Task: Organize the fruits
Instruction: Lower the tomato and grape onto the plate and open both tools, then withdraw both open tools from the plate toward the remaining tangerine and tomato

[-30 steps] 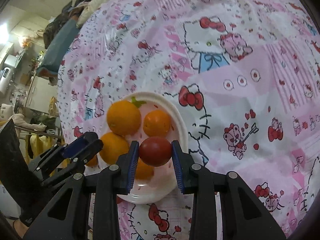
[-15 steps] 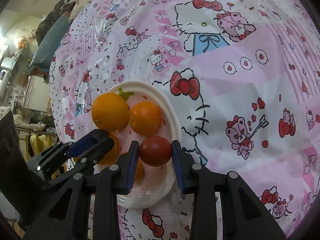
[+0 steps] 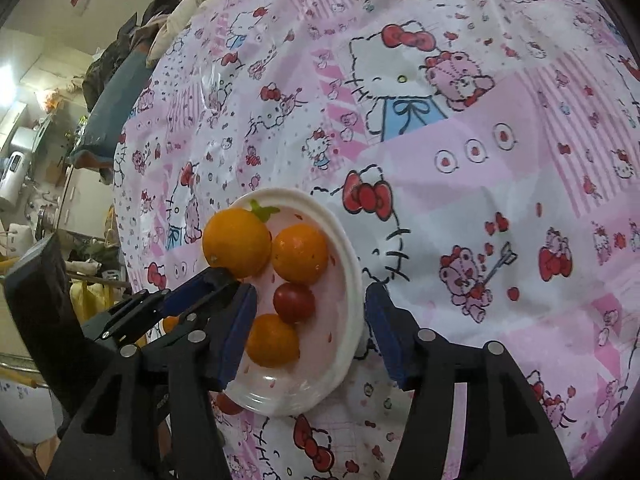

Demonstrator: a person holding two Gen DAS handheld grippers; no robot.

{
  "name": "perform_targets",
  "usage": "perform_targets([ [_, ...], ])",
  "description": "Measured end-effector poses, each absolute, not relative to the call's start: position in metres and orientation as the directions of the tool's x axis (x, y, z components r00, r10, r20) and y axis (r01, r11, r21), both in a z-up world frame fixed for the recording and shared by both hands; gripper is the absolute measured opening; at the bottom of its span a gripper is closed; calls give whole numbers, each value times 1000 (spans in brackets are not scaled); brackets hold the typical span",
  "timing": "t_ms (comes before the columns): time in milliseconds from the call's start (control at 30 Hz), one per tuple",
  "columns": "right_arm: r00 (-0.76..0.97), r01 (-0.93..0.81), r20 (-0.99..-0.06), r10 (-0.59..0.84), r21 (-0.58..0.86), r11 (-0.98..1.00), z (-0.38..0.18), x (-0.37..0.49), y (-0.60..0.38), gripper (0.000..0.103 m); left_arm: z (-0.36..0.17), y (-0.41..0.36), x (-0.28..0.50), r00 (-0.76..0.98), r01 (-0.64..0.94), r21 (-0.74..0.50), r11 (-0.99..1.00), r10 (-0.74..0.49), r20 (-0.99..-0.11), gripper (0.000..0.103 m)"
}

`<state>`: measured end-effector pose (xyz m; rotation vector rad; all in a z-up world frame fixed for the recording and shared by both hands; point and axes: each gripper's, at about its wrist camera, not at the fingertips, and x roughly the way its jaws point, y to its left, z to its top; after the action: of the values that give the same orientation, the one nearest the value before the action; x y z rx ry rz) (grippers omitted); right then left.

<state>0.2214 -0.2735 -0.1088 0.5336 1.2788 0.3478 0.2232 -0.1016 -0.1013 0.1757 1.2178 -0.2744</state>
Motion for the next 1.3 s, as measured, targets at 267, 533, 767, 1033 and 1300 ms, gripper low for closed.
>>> perform_targets([
  [267,276,66,-815,509,544,836,-104,217,-287,60,-95,-100,223,333,274,-40,961,-134,-933,70],
  [533,293,56,-818,494,531,846,-93,213,-290,60,-87,-99,217,362,272,-42,961,-143,-921,76],
  [767,307,44,-824,476,512,858,-85,208,-289,60,-72,-90,208,399,243,-52,969,-149,-905,76],
  [1033,370,30,-775,512,561,827,-64,191,-299,65,-51,-69,194,458,180,-86,980,-161,-874,76],
  [1300,407,40,-772,488,548,835,-49,174,-294,75,-34,-40,183,471,103,-141,985,-173,-865,92],
])
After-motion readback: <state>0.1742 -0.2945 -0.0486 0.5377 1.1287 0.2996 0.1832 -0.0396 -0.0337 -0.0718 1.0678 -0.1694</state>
